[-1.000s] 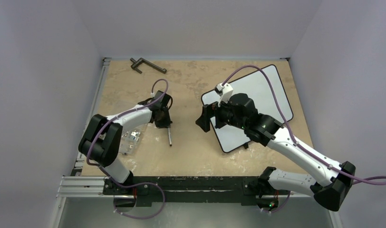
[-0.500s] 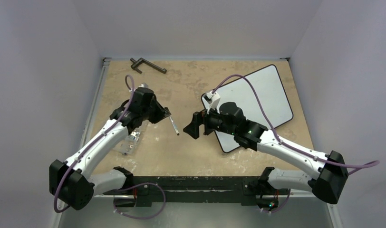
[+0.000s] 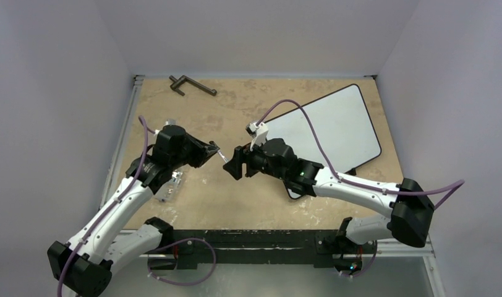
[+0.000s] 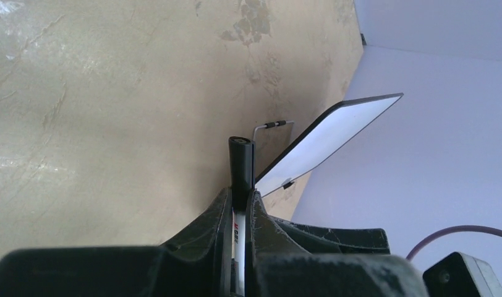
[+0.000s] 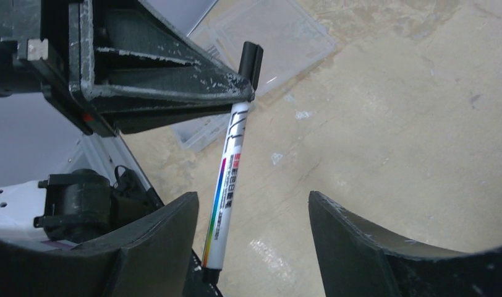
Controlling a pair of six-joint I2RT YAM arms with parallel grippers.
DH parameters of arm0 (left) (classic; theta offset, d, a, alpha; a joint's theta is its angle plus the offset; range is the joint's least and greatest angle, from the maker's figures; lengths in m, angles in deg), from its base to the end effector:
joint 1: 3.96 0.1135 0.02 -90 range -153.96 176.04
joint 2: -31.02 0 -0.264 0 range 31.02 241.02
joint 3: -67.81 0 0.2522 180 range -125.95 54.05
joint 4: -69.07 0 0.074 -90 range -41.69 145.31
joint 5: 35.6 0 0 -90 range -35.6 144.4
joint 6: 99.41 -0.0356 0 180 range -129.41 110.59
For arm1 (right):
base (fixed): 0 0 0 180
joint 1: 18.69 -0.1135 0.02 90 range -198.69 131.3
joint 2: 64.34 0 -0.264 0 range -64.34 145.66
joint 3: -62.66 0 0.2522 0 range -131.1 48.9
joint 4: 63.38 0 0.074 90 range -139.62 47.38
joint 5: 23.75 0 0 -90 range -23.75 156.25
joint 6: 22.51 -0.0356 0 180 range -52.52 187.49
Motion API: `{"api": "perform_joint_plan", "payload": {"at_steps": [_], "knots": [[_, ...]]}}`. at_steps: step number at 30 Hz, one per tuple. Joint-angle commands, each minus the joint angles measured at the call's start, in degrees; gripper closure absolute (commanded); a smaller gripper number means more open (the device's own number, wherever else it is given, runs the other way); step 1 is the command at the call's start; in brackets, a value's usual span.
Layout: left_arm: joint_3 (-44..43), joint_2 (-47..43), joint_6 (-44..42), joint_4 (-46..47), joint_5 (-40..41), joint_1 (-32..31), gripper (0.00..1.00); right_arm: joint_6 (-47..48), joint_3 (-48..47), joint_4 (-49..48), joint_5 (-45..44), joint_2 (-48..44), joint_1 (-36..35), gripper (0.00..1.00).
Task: Write a sentence on the whiteboard
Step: Pass from the left arm to the right
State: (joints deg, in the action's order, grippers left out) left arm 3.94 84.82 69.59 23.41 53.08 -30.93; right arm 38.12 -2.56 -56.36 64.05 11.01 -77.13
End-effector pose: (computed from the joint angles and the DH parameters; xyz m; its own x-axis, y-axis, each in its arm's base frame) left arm 0.1792 -0.0921 0.3069 -0.5604 -0.8159 -0.1420 -0.4195 0.4275 -0.8008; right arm 0.1614 0.2602 0.2922 -0.5427 0.0529 -0.8383 -0.6496 0.6063 0.4588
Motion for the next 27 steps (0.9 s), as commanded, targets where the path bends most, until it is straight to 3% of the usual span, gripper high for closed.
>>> {"api": "perform_joint_plan", "payload": {"at_steps": [1,6,9,11,16,19,23,25,27], "knots": [[2.63,-4.6,5.22,3.38,0.45,0.24,1.0,0.17,-4.66,-5.09,-3.7,1.29,-0.95,0.38],[4.79,-8.32,6.91,3.75,1.1,0.25,1.0,0.34,-7.03,-4.89,-4.18,3.84,-1.65,0.6],[5.13,-9.24,6.75,3.98,1.08,0.24,1.0,0.42,-8.35,-3.88,-3.81,5.15,-2.06,0.86],[4.96,-9.6,6.47,3.42,1.09,0.24,1.0,0.59,-8.95,-2.66,-3.88,5.41,-2.12,0.98],[5.61,-10.87,5.99,3.07,2.5,0.24,1.0,1.0,-8.91,-0.87,-3.4,4.58,-2.2,1.0],[5.34,-11.44,3.95,2.87,2.04,0.24,0.8,1.55,-8.67,0.13,-3.13,3.34,-2.21,1.0],[4.99,-13.45,-1.05,1.29,2.54,0.73,0.42,3.35,-9.67,3.68,-1.83,1.37,-2.19,1.0],[3.95,-14.48,-5.94,-0.09,1.95,1.92,0.34,5.02,-10.55,6.3,-1.07,0.25,-2.21,1.0],[2.7,-14.94,-11.93,-0.28,-0.72,3.37,0.33,6.71,-11.2,8.54,1.77,-1.32,-2.14,1.0]]}}
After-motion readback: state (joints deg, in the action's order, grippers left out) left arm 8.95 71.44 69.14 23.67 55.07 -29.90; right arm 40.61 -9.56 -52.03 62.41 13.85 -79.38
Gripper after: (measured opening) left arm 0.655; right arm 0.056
